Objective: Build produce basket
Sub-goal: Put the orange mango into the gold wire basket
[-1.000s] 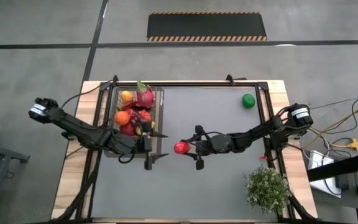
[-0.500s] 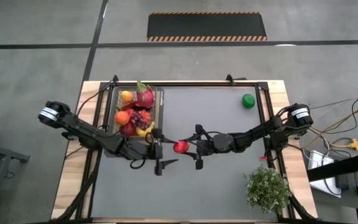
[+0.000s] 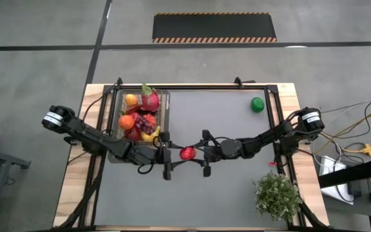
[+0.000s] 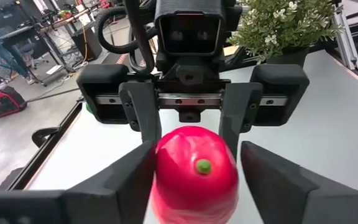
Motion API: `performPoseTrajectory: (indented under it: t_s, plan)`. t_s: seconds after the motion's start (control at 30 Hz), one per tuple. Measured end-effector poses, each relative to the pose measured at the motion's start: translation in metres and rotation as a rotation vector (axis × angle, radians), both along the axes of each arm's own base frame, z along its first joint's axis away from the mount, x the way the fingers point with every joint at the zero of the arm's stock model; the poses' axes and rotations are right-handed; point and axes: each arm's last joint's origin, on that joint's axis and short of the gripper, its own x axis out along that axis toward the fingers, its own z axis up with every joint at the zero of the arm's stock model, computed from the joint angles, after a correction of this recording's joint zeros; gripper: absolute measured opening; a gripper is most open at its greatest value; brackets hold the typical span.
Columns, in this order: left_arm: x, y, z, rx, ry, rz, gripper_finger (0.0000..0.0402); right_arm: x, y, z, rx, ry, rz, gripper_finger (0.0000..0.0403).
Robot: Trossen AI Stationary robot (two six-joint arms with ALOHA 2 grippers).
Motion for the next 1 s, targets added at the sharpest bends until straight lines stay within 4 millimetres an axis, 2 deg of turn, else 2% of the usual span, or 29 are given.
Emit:
performPoseTrajectory:
  t_s: [0.2,0.4,0.5,0.73,0.87,1.0]
  plan:
    - [0.0,0.0,0.0,0.0,0.002,0.001,0.0162,0.0,0.0,0.0,-0.002,0.002,0.0,0.0196]
    - [0.0,0.0,0.0,0.0,0.002,0.001,0.015,0.0,0.0,0.0,0.005,0.002,-0.005,0.0204]
    - [0.0,0.0,0.0,-0.003,0.001,0.002,0.0149,0.0,0.0,0.0,0.024,0.001,-0.008,0.0231]
    - [-0.001,0.001,0.001,0.009,0.0,0.031,0.0148,0.001,-0.001,0.004,0.089,-0.008,-0.03,0.0327]
    - [-0.007,0.004,0.01,-0.004,-0.023,0.047,0.0148,-0.001,-0.002,0.023,0.149,-0.074,-0.056,0.0359]
    - [-0.017,0.008,0.021,-0.01,-0.017,0.08,0.0148,-0.009,-0.004,0.042,0.196,-0.111,-0.064,0.0364]
